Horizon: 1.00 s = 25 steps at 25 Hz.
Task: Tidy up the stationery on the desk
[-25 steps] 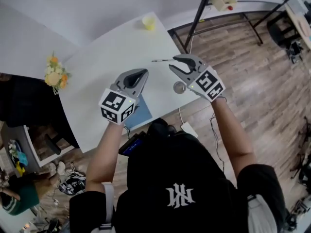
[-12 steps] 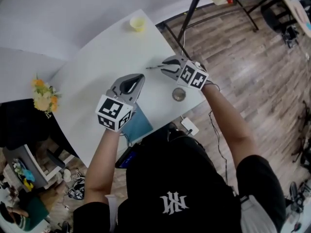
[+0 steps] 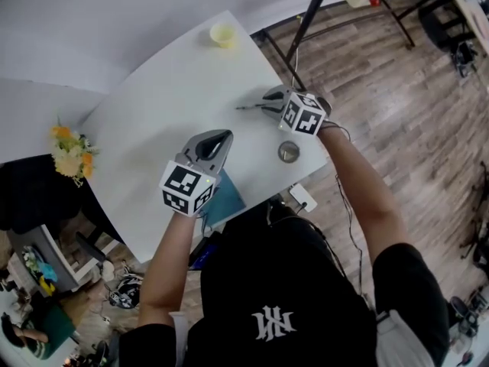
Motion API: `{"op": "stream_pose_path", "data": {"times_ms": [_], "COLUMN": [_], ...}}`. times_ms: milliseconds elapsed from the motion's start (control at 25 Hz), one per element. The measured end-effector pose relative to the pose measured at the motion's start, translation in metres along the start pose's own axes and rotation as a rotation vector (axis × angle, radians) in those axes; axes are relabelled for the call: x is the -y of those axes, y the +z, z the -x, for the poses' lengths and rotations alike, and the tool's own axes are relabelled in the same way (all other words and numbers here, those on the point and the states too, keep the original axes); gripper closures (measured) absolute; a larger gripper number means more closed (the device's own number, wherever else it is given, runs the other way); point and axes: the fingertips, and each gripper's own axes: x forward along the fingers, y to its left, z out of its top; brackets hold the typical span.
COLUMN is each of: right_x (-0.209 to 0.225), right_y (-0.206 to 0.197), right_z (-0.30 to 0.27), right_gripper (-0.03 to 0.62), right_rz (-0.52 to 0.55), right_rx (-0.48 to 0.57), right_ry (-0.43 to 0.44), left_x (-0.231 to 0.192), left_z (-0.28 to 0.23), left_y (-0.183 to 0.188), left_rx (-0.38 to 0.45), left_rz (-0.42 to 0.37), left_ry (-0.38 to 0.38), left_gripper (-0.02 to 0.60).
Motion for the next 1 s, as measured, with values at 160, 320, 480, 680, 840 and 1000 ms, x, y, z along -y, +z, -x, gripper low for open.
{"op": "stream_pose_path", "data": {"times_ms": [160,320,480,680,840,1000], "right_x": [-0.002,-0.005,-0.004,-0.013,-0.024,-0.045], "right_y": [-0.005,-0.006,-0.001,0.027,0.064,0.099], "right_z": [-0.005,-0.005,0.004,0.029,0.06,0.086], "right_gripper": [0.519,0.525,0.526,0.526,0.526,0.526], "right_rz": [-0.004,-0.01,-0.002,0.027,0.057,0.03], "right_rx": [0.002,0.004,0.018,0.083,0.168,0.251], "right_ry": [0.018,0.014,-0.009,-0.029,-0.068,-0.087], "left_x": [0.0,-0.003,0.002,0.007,0.017,0.033], "left_z": [0.011,0.027,0.039,0.061,0.087,0.118], "left_y": [-0.008,-0.01,-0.004,-0.009,-0.015,-0.026], "left_rx": [-0.009,0.017,0.047,0.056,0.085,0.107], "left_rz": [0.008,0.06,0.064,0.06,0.073,0.085], "left_ry": [0.021,0.05,0.079,0.142,0.209,0.273], "left_gripper": [0.578,0.578,0.578,0.578,0.578,0.578]}}
